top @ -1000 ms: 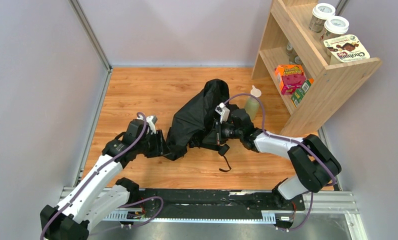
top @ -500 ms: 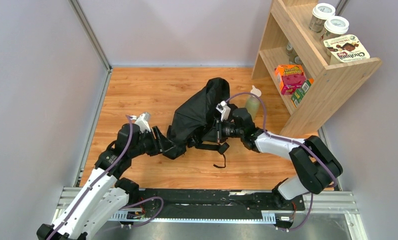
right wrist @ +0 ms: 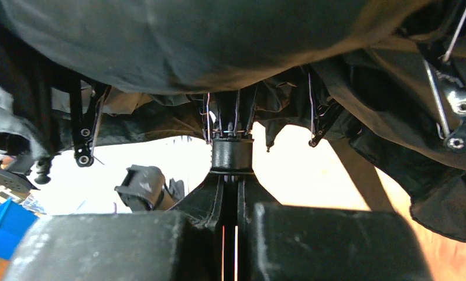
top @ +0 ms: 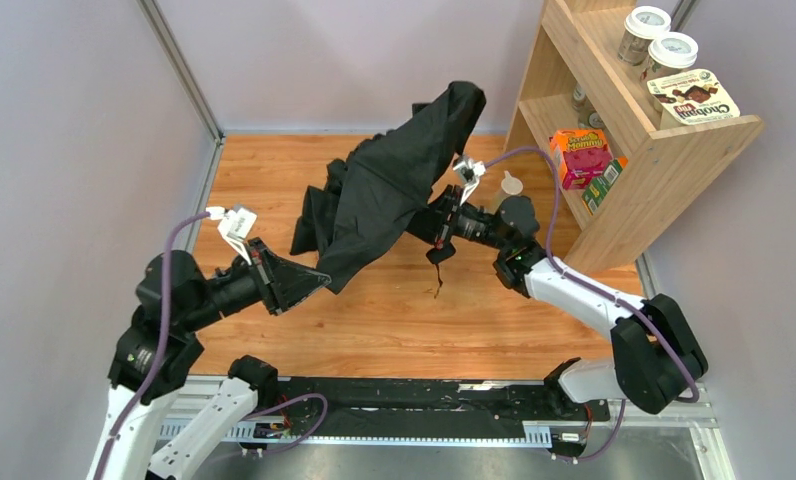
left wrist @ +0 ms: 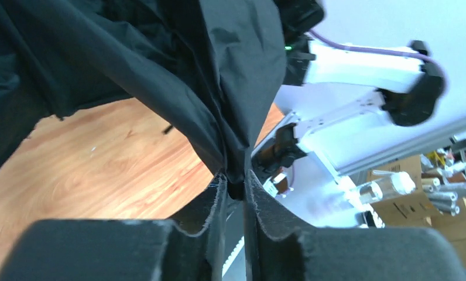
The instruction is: Put away the umbrella
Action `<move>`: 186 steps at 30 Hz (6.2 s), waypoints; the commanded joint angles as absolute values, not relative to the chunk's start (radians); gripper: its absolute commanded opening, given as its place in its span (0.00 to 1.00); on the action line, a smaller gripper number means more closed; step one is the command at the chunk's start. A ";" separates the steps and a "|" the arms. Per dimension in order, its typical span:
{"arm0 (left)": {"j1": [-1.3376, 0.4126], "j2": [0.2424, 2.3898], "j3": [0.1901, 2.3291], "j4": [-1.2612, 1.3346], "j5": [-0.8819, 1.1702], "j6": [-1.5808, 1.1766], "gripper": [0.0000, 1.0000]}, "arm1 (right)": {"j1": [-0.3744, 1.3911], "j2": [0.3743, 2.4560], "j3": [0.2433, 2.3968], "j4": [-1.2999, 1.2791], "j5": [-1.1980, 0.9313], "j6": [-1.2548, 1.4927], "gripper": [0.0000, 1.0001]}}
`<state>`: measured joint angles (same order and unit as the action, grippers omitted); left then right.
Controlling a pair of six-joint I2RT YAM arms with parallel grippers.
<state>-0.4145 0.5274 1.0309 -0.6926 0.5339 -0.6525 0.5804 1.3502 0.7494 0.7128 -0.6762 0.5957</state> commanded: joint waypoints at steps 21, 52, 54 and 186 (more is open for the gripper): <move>-0.411 0.618 1.178 -0.521 0.589 -0.811 0.72 | 0.678 1.149 0.891 0.687 -0.286 0.287 0.00; -0.411 0.652 1.572 -0.934 0.488 -0.371 0.77 | 0.506 1.229 0.888 0.993 -1.051 0.733 0.00; -0.410 0.664 1.580 -0.939 0.489 -0.419 0.77 | 0.506 1.229 0.893 0.971 -1.045 0.723 0.00; -0.410 0.905 1.184 -0.189 0.980 -0.758 0.00 | 0.950 1.457 1.454 -0.309 -0.434 0.020 1.00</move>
